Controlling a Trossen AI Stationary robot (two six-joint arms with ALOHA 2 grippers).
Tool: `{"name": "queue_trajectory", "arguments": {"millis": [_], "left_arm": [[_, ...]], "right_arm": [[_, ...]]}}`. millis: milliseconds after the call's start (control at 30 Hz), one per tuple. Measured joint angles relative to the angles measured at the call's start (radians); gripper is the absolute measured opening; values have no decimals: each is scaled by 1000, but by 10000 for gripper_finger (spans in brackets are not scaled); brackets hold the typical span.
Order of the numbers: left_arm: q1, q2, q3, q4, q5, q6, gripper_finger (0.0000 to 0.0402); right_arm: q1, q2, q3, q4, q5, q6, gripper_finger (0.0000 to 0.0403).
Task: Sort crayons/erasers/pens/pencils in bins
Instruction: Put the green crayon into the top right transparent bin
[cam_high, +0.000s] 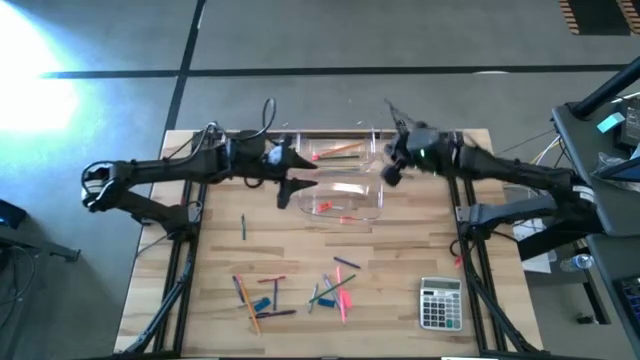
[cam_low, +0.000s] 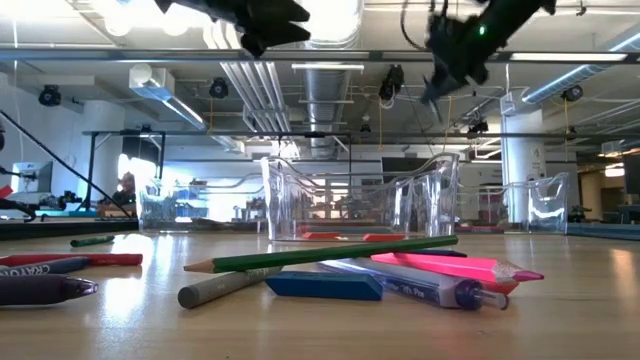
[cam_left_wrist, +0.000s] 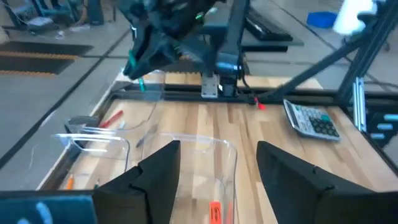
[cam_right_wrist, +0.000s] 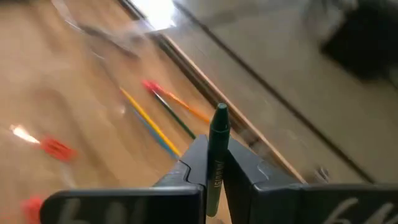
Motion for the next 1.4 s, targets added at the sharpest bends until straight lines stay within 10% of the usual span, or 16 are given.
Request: {"name": "queue_trajectory", "arguments": {"millis": [333,800,1400], "left_arm": [[-4,-148,-191,132,-19,-64,198],[-3,-219,-186,26,-19,-67,199],[-4,-190,-18,-975,-147,-214,199]], "right_arm": [[-434,169,52,-194,-285,-85,20],[-495,327,63,-280,-293,-125,178],[-190,-278,-85,-218,-414,81,205]]}}
